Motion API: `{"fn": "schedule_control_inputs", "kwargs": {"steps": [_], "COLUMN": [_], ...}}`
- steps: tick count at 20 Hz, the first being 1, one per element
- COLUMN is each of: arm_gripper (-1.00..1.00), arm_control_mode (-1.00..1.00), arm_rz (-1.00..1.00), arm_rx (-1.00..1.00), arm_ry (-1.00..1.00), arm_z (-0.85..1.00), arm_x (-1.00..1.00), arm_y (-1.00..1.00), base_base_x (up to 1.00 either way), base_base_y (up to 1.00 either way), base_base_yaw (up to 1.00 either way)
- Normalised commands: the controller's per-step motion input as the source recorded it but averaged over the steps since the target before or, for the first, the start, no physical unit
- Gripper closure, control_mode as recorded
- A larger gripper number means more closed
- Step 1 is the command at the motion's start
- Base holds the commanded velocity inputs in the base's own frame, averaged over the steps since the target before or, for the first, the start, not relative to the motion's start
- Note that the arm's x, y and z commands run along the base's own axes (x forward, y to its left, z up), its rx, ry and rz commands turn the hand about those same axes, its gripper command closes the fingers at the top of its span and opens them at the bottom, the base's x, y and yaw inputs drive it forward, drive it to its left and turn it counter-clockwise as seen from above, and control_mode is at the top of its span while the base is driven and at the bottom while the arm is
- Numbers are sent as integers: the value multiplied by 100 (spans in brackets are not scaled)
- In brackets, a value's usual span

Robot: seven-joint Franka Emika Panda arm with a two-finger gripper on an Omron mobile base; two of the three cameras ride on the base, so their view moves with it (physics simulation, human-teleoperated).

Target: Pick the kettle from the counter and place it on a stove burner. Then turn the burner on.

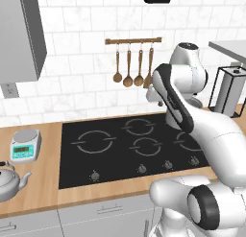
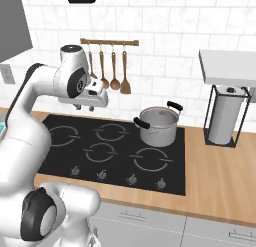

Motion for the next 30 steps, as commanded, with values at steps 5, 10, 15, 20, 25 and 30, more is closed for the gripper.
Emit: {"fn": "schedule_control_inputs", "kwargs": {"steps": [5,10,15,20,25,30], "arm_gripper": [-100,-100,-100,-100,-100,-100], "arm_control_mode": [-100,-100,-100,-100,-100,-100], "arm_rz": [0,5,9,25,33,32], "arm_rx": [0,-2,-2,0,-4,-10], "arm_ry": [-9,-21,-24,-11,-9,-6], "arm_z": [-8,-3,-3,-1,-4,2], "arm_x": [-22,-65,-84,-82,-25,14], "arm_y": [24,73,77,49,92,100], "base_base_x": [0,0,0,0,0,0], "base_base_y": [0,0,0,0,0,0], "base_base_yaw": [0,0,0,0,0,0]}}
